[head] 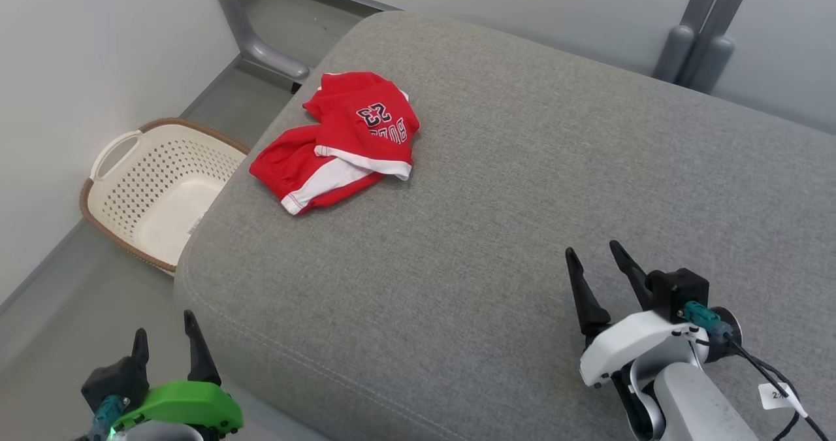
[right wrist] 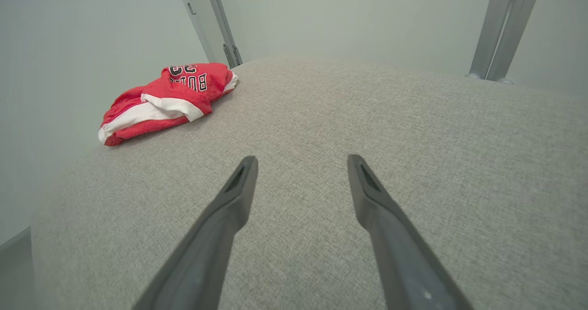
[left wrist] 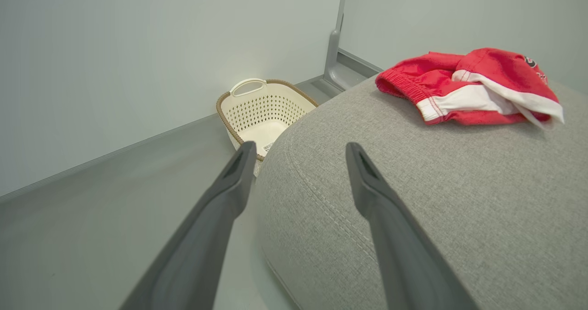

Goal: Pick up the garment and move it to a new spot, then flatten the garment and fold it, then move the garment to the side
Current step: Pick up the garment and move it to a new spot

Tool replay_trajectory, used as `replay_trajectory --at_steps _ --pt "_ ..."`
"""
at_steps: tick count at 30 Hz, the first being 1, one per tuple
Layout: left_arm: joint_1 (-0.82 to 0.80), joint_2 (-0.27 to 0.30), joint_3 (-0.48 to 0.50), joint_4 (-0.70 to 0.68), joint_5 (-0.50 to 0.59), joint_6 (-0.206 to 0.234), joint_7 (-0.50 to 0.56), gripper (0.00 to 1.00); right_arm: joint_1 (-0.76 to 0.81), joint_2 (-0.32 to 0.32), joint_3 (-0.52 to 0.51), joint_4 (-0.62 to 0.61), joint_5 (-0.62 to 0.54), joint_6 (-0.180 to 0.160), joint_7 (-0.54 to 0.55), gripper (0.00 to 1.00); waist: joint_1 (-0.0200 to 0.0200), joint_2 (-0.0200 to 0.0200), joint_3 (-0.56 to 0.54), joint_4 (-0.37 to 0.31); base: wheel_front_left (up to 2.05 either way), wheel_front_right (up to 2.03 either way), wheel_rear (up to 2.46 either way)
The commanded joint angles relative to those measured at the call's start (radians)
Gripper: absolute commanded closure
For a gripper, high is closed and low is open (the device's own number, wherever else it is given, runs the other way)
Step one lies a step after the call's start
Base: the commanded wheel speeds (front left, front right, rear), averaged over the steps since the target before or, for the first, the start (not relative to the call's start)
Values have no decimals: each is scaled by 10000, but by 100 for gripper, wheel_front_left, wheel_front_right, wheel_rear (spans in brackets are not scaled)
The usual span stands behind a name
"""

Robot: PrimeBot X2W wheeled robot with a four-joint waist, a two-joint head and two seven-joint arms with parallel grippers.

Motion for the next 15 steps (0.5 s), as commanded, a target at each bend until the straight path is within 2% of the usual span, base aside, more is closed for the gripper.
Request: replay_trajectory --at_steps 1,8,15 --pt "-379 39 133 134 -147 -110 -4 0 -23 -42 -7 -68 -102 -16 -22 0 0 0 263 -308 0 0 0" --pt "-1605 31 536 1002 -134 -670 -4 0 -416 -201 87 -357 -421 -16 -22 0 0 0 1009 -1013 0 0 0" --pt "-3162 108 1233 2056 105 -1568 -2 0 -953 -490 398 -907 -485 -16 -22 0 0 0 1866 -1810 0 0 0"
